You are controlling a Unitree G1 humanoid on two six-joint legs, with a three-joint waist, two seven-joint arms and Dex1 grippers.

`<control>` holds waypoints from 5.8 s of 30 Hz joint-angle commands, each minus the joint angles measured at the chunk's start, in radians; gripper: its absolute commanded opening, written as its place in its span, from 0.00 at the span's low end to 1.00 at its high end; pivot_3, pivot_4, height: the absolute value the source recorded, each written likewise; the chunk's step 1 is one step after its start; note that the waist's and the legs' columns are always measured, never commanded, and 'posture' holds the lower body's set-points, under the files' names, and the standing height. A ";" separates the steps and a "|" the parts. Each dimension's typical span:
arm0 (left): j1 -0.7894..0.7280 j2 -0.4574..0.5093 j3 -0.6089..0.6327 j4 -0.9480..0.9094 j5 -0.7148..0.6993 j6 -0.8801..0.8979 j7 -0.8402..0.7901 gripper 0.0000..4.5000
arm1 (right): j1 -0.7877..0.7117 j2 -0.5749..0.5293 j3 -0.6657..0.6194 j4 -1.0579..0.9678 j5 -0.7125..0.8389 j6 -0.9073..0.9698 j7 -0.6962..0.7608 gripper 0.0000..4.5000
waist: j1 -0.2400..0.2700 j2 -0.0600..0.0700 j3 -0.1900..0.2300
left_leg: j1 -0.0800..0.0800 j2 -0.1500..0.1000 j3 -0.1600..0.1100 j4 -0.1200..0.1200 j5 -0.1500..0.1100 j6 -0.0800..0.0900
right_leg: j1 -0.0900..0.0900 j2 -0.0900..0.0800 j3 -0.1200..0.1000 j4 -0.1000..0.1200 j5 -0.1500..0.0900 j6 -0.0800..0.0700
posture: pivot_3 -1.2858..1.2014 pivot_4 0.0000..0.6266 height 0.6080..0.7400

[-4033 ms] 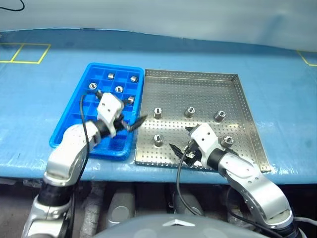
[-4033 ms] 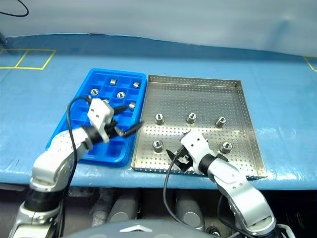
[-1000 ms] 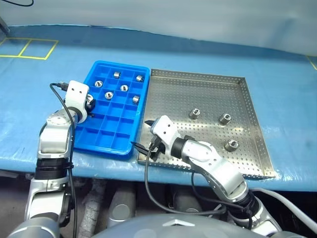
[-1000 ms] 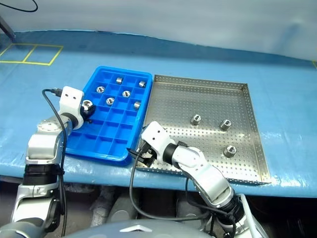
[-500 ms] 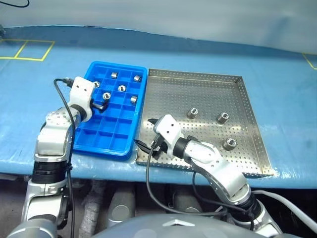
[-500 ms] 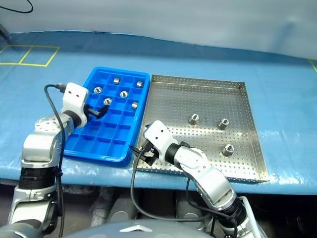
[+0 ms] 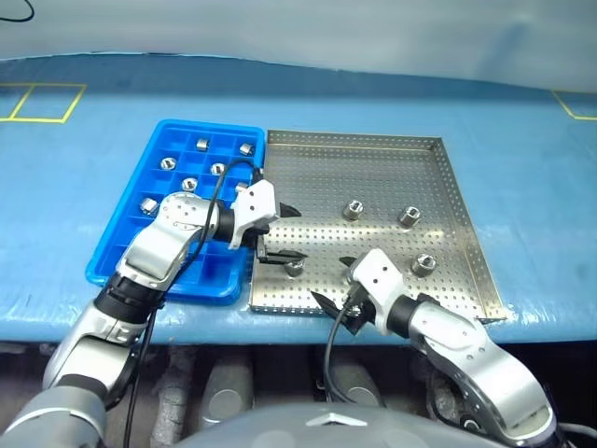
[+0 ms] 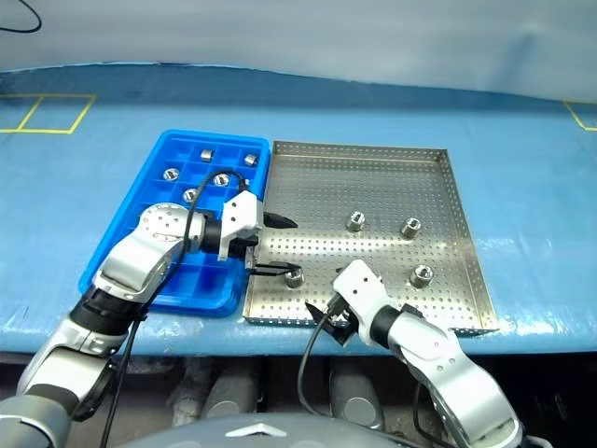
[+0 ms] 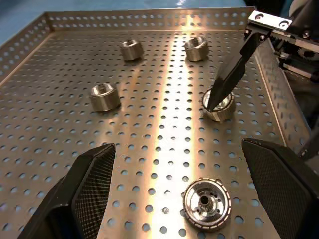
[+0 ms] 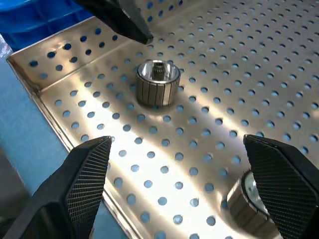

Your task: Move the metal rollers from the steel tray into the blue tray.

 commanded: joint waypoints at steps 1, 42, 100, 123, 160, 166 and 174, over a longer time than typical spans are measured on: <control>-0.050 -0.003 -0.055 0.057 0.026 -0.050 -0.099 0.98 | 0.024 0.007 -0.023 -0.071 0.015 0.008 -0.018 1.00 | -0.012 0.000 0.000 | 0.000 0.000 0.000 0.000 0.000 0.000 | 0.000 0.000 0.000 0.000 0.000 0.000 | 0.49 0.24 1.00; 0.269 0.058 0.439 -0.381 0.082 0.298 0.327 0.38 | -0.353 0.184 0.181 0.120 0.028 -0.051 0.012 1.00 | -0.005 0.000 0.000 | 0.000 0.001 -0.001 0.000 0.000 0.000 | -0.001 0.001 0.000 0.001 0.000 0.001 | 0.57 0.24 1.00; 0.637 0.103 0.725 -0.668 0.015 0.767 0.808 0.38 | -0.495 0.307 0.322 0.346 -0.020 -0.184 0.136 1.00 | 0.125 -0.002 0.000 | 0.001 0.001 -0.003 -0.008 0.001 -0.002 | -0.002 -0.001 -0.004 0.000 -0.004 -0.007 | 0.62 0.24 1.00; 0.165 -0.040 0.282 -0.242 -0.159 0.141 0.268 0.90 | -0.279 0.136 0.159 0.074 0.004 -0.070 0.066 1.00 | 0.075 -0.002 0.000 | -0.001 0.000 -0.002 -0.006 0.001 -0.002 | -0.002 -0.001 -0.003 -0.002 -0.003 -0.006 | 0.54 0.24 1.00; -0.513 -0.572 0.041 1.150 0.358 -0.370 0.353 0.70 | -0.036 0.143 -0.010 -0.062 -0.062 0.034 -0.222 1.00 | -0.074 -0.002 -0.001 | -0.002 -0.001 -0.001 -0.003 0.000 0.000 | -0.001 0.000 0.000 -0.002 0.000 0.001 | 0.44 0.24 1.00; -0.510 -0.578 0.051 1.162 0.372 -0.380 0.350 0.38 | -0.027 0.145 -0.018 -0.061 -0.073 0.040 -0.233 1.00 | -0.087 -0.002 -0.001 | -0.001 -0.002 -0.001 -0.003 0.000 0.000 | -0.001 0.000 0.001 -0.002 0.000 0.002 | 0.43 0.24 1.00; -0.482 -0.532 0.146 1.022 0.301 -0.363 0.374 0.38 | -0.065 0.152 -0.008 -0.045 -0.075 0.048 -0.234 1.00 | -0.091 -0.002 -0.001 | -0.001 -0.002 -0.001 -0.003 0.000 0.000 | -0.001 0.000 0.001 -0.001 0.000 0.002 | 0.47 0.24 1.00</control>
